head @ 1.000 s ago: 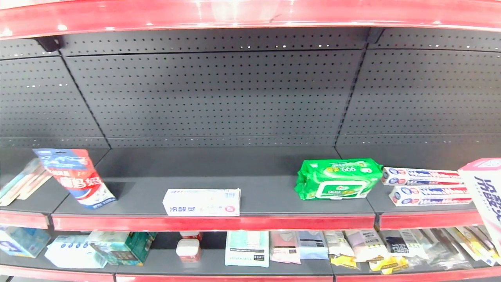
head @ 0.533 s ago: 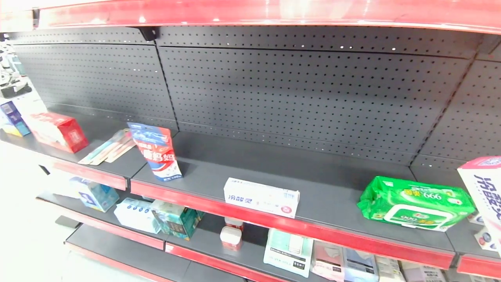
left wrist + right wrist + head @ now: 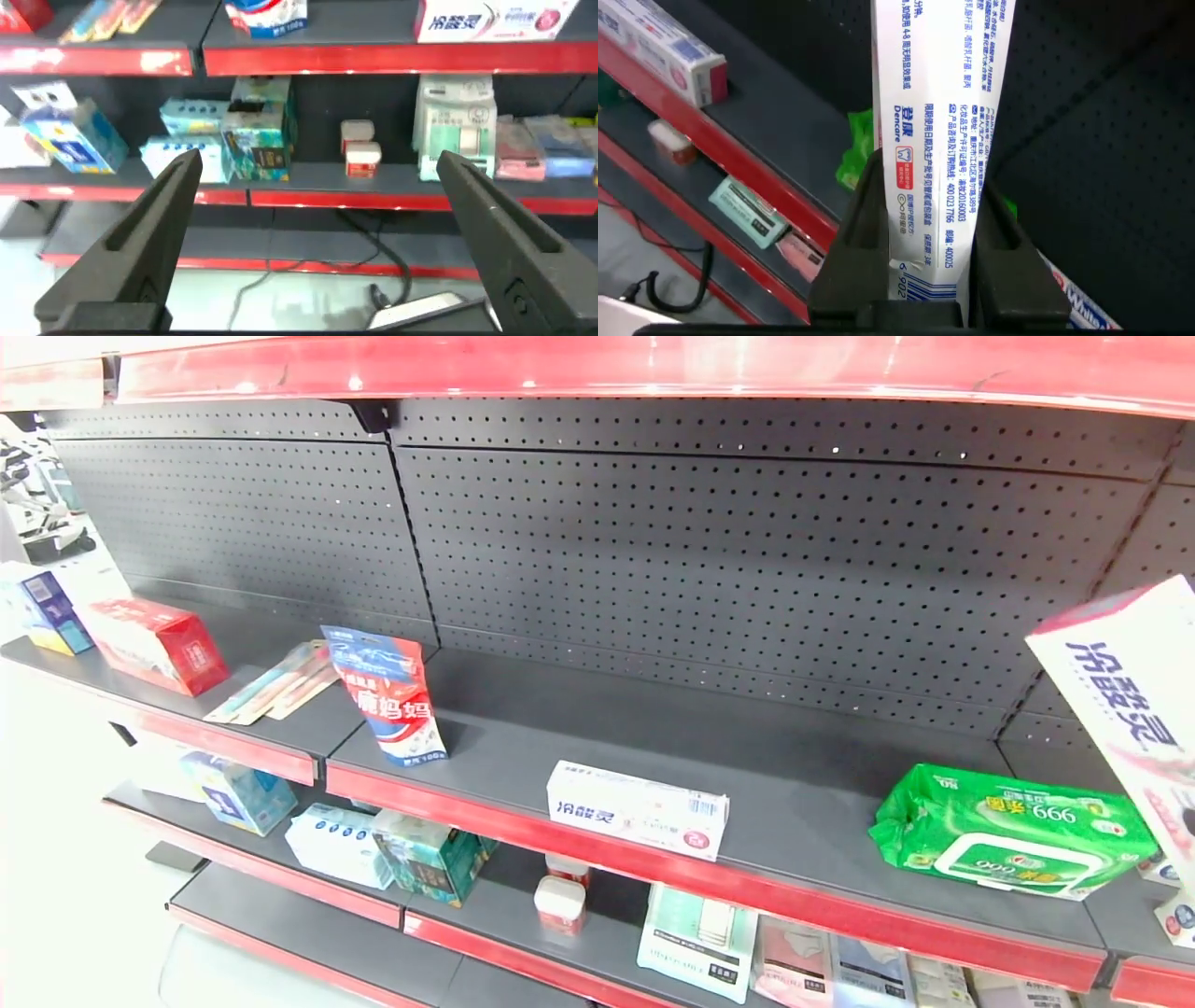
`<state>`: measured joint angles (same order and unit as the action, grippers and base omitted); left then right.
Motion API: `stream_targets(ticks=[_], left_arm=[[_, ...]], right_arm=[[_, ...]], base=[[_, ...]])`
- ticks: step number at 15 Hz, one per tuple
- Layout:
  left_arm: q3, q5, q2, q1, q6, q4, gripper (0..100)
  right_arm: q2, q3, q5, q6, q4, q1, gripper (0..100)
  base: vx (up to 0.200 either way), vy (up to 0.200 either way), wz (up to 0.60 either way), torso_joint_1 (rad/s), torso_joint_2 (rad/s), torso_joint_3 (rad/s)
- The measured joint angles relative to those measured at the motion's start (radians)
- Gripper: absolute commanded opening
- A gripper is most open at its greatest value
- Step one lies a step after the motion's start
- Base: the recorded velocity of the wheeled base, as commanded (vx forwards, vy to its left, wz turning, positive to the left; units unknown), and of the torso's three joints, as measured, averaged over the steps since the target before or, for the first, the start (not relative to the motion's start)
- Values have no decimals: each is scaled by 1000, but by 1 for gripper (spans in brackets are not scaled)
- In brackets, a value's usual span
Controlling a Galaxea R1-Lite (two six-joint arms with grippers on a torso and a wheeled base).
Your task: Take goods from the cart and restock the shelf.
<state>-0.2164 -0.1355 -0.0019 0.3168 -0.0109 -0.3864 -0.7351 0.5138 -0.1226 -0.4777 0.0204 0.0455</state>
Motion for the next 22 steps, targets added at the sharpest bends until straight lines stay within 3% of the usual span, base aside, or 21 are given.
stream_targets(ticks=[2, 7, 8, 10, 11, 13, 16, 22], left_arm=[[8, -80, 0, 0, -19, 3, 100], [10, -103, 49, -39, -19, 1, 100], [10, -103, 66, -66, -19, 2, 100], [10, -98, 97, -191, -18, 3, 100], [10, -82, 99, -245, -16, 3, 100], [23, 36, 60, -299, -11, 41, 100], [153, 80, 18, -314, 3, 396, 100], [215, 103, 1, -317, -6, 390, 100]], right_arm=[[-109, 77, 0, -5, 0, 37, 0], [-211, 98, 0, 0, -1, 101, 0], [-215, 97, 0, 2, -1, 104, 0], [-219, 96, 1, 3, -1, 104, 0], [-220, 97, 1, 3, 0, 105, 0], [-227, 106, 0, 3, 1, 105, 0], [-249, 116, -3, -6, 0, 117, 0], [-329, 145, -3, -9, -1, 220, 0]], base=[[0, 0, 0, 0, 0, 0], [0, 0, 0, 0, 0, 0], [0, 0, 0, 0, 0, 0], [0, 0, 0, 0, 0, 0], [0, 0, 0, 0, 0, 0], [0, 0, 0, 0, 0, 0], [0, 0, 0, 0, 0, 0], [0, 0, 0, 0, 0, 0]])
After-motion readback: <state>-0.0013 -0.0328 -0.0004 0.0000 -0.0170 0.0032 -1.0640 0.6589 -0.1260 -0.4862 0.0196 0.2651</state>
